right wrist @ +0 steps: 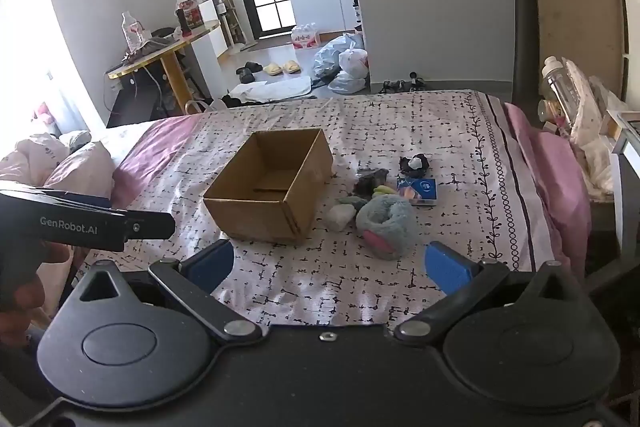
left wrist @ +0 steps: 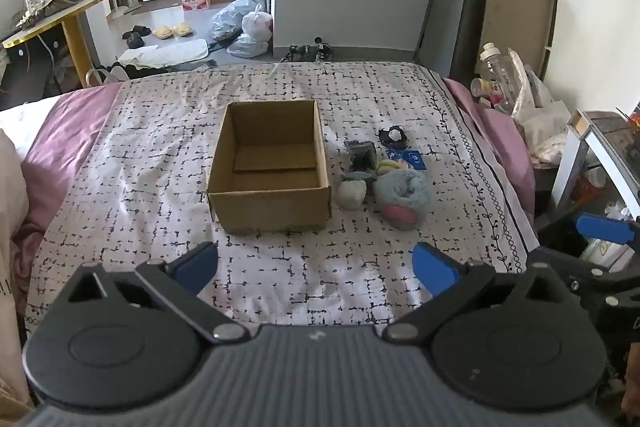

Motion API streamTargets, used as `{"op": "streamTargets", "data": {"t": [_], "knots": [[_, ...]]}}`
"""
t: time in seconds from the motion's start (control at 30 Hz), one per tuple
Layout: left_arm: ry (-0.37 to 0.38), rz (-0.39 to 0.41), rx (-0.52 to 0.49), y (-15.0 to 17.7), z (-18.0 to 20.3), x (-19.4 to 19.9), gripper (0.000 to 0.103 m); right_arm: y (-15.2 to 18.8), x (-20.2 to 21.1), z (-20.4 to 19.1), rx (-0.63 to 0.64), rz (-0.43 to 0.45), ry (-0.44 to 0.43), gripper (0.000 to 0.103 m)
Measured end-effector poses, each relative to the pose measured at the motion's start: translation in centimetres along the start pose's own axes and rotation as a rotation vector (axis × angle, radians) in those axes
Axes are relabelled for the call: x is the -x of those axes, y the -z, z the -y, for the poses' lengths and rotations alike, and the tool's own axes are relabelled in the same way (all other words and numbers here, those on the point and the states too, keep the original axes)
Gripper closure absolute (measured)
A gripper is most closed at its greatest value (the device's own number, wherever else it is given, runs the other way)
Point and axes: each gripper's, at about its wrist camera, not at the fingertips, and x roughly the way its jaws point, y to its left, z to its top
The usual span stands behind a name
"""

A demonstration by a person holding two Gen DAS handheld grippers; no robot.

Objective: Organize soft objects
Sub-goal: 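Move the left tool toward the light-blue fluffy plush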

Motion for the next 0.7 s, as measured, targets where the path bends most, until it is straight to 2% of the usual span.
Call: {"op": "streamTargets", "data": {"t": [0.33, 0.7], "knots": [[0.004, -0.006, 0.011, 0.26, 0.51, 0.45, 0.000, 0.09, 0.13, -0.13, 0.016, -0.001, 0.019, 0.000], [-0.007, 0.027, -0.010, 0.17, 0.14, -0.34, 0.000, -0.20, 0.36, 0.76, 0.008, 0.008, 0.051, 0.000]]}}
